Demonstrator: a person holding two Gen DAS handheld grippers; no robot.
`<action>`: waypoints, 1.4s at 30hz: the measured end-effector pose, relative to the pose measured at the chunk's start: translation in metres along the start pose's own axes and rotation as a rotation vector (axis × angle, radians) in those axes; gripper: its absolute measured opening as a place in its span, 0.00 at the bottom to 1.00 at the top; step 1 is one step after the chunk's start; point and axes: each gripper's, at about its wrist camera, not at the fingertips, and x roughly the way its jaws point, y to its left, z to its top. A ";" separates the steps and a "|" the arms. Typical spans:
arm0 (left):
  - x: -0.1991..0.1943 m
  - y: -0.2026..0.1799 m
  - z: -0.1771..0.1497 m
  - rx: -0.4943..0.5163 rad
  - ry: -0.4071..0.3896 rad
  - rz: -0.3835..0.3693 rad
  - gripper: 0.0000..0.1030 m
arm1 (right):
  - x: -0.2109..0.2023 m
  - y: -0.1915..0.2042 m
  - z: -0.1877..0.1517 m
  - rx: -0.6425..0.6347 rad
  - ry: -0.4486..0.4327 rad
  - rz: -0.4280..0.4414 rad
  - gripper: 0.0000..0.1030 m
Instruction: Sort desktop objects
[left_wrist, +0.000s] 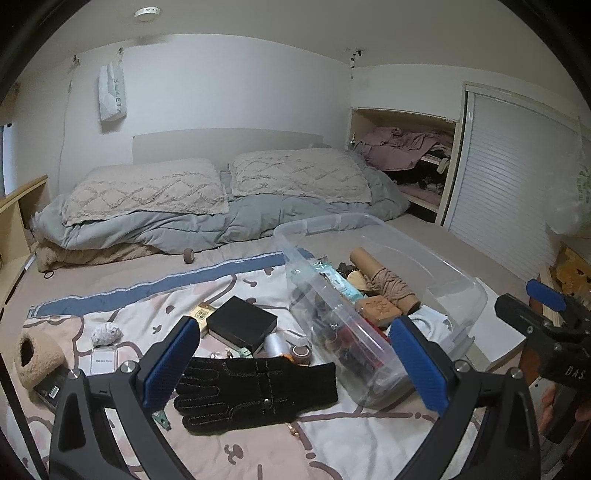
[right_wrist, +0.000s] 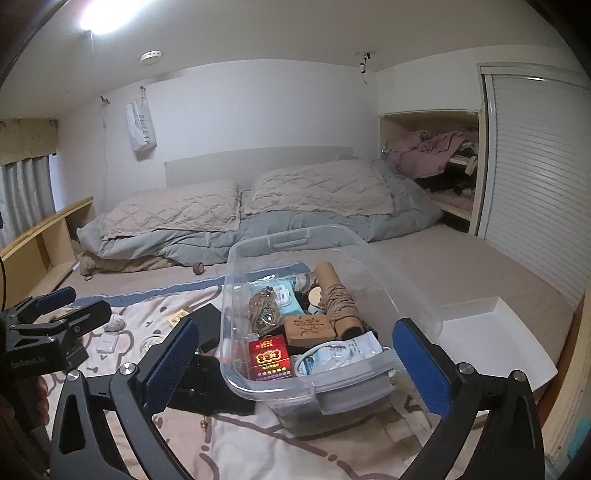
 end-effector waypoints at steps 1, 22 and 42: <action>-0.001 0.001 -0.001 0.000 0.002 -0.002 1.00 | 0.000 0.000 0.000 -0.002 0.004 -0.002 1.00; -0.004 -0.007 -0.007 0.041 0.015 -0.006 1.00 | 0.001 -0.001 -0.012 -0.012 0.020 -0.010 1.00; -0.003 -0.006 -0.008 0.036 0.018 0.004 1.00 | 0.005 0.000 -0.014 -0.030 0.033 -0.011 1.00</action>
